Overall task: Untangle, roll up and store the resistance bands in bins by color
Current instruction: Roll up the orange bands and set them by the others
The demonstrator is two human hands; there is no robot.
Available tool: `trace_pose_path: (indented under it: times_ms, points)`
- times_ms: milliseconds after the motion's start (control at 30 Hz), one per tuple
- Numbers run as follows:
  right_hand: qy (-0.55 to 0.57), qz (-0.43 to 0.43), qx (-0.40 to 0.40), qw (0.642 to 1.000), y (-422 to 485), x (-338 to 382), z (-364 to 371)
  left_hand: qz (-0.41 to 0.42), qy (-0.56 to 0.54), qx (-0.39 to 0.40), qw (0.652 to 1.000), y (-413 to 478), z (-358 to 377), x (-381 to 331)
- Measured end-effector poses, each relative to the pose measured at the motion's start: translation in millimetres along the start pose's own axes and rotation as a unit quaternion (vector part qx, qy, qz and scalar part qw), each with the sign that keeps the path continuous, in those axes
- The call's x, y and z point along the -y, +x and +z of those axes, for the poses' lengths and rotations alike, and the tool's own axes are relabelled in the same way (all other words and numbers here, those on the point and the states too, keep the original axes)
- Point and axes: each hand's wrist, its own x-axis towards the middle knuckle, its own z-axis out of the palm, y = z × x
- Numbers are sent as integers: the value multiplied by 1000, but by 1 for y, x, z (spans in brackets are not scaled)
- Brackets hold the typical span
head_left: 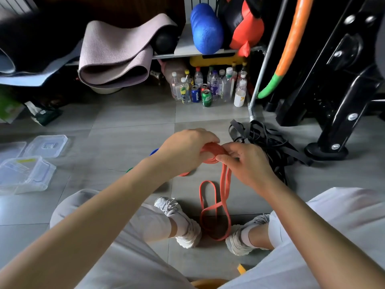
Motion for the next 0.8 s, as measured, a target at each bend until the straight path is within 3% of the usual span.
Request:
trace_pose_path:
  times_ms: [67, 133, 300, 467, 700, 733, 767, 800]
  points:
    - [19, 4, -6, 1000, -1, 3, -1, -9, 30, 25, 999, 4, -3, -2]
    - [86, 11, -7, 996, -2, 4, -4, -20, -2, 1, 1000, 4, -3, 0]
    - [166, 29, 10, 986, 0, -1, -9, -81, -216, -79, 970, -3, -1, 7]
    - [239, 39, -37, 969, 4, 4, -12, -141, -444, -121, 877, -12, 6, 7]
    - [249, 16, -33, 968, 8, 9, -12, -196, -620, -108, 752, -16, 15, 6]
    - [239, 17, -30, 970, 8, 7, -11, -196, -612, -98, 759, -15, 16, 7]
    - [222, 21, -25, 974, 8, 5, -10, -198, -574, -90, 790, -15, 16, 8]
    - [196, 28, -20, 980, 9, 1, -9, -191, -491, -88, 845, -13, 16, 9]
